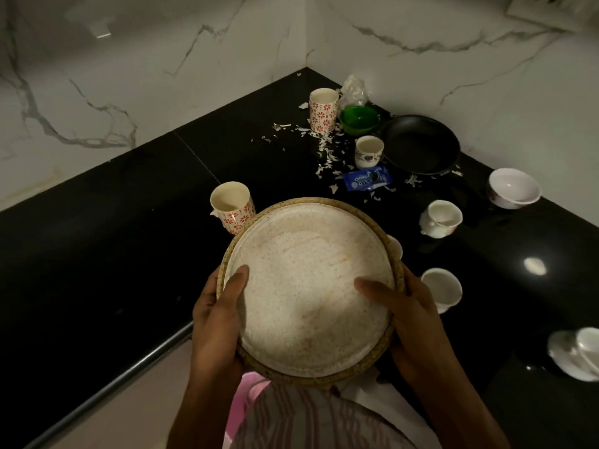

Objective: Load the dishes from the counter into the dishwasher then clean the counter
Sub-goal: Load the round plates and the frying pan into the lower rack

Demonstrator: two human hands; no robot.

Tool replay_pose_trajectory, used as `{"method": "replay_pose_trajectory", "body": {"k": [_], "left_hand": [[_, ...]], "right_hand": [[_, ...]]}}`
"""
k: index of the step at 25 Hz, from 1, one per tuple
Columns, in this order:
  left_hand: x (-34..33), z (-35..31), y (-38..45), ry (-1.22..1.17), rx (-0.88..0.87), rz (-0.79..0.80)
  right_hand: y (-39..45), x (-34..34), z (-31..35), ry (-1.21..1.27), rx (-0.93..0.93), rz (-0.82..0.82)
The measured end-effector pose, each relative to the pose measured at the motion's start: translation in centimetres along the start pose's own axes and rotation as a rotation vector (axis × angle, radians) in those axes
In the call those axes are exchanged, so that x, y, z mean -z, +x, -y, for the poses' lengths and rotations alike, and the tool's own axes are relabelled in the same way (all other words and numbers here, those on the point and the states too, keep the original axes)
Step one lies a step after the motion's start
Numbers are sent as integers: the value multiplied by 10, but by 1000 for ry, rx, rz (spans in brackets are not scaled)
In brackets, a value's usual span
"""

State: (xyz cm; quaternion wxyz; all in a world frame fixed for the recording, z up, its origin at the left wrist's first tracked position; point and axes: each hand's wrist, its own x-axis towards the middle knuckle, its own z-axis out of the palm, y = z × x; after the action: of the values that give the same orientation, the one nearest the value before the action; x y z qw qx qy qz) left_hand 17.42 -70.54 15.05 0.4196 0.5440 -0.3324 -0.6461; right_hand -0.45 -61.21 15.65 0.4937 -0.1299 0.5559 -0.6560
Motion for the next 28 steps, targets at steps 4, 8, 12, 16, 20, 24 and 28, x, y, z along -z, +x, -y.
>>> {"method": "replay_pose_trajectory", "body": {"k": [4, 8, 12, 16, 20, 24, 28], "left_hand": [[7, 0, -5, 48, -13, 56], [28, 13, -5, 177, -22, 155], [61, 31, -7, 272, 77, 333], [96, 49, -2, 353, 292, 487], [122, 77, -2, 413, 540, 552], [142, 101, -23, 343, 635, 602], [152, 110, -54, 374, 603, 648]], "right_hand": [[-22, -1, -8, 35, 40, -57], [-49, -7, -20, 25, 124, -135], [-78, -23, -42, -68, 236, -211], [-121, -53, -82, -262, 341, -320], [-165, -82, -108, -410, 317, -347], [-210, -94, -119, -407, 335, -286], [-249, -89, -130, -380, 346, -247]]}}
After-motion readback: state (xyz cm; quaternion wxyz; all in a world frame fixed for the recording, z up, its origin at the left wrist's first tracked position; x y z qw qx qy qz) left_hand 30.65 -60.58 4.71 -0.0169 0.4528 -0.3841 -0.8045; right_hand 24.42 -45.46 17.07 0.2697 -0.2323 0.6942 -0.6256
